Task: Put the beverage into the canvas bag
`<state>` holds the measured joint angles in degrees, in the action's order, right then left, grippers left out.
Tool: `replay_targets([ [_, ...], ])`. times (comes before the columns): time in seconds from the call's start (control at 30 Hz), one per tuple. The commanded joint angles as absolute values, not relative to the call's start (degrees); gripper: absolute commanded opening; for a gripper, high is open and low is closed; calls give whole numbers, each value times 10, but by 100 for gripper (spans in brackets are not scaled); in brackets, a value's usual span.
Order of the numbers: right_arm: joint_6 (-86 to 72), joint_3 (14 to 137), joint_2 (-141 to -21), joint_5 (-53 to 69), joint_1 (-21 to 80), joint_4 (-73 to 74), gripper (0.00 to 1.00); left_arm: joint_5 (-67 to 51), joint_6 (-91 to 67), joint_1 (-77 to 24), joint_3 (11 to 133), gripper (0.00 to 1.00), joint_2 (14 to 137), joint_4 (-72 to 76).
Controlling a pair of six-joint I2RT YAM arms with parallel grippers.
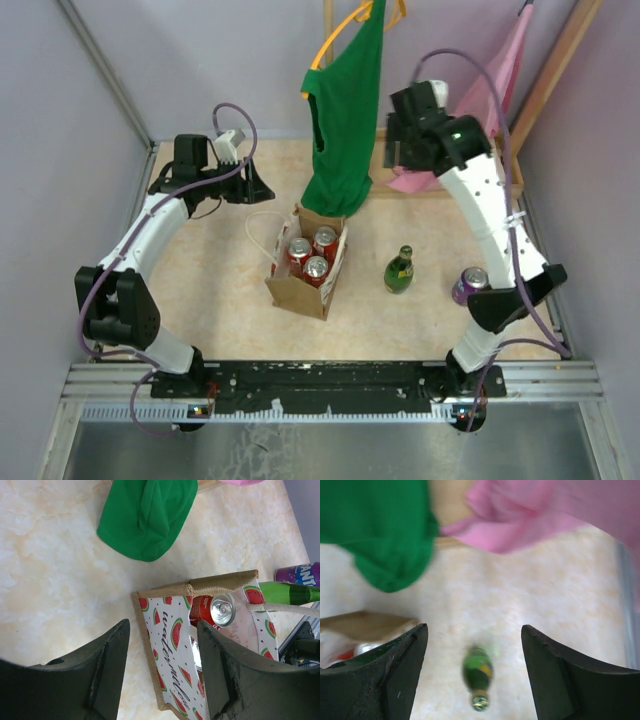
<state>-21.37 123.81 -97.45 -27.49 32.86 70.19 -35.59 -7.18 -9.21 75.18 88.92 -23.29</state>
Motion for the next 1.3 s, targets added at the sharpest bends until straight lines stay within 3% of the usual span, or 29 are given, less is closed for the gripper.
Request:
replay_targets([
  [0.0,-278,1154,-901,-260,231,829,76,-360,-61,-91,755,63,880,-217],
  [0.17,-297,923,-770,-139,108,758,76,-358,-60,-90,750,63,879,-218],
  [0.33,-267,805,-712,-124,32,749,82,-357,-58,-90,745,63,879,-220],
  [0.7,-203,664,-715,-82,-73,677,90,-359,-58,-90,750,63,886,-218],
  [1.27,-196,569,-736,-53,-97,610,88,-356,-60,-90,748,63,880,-217],
])
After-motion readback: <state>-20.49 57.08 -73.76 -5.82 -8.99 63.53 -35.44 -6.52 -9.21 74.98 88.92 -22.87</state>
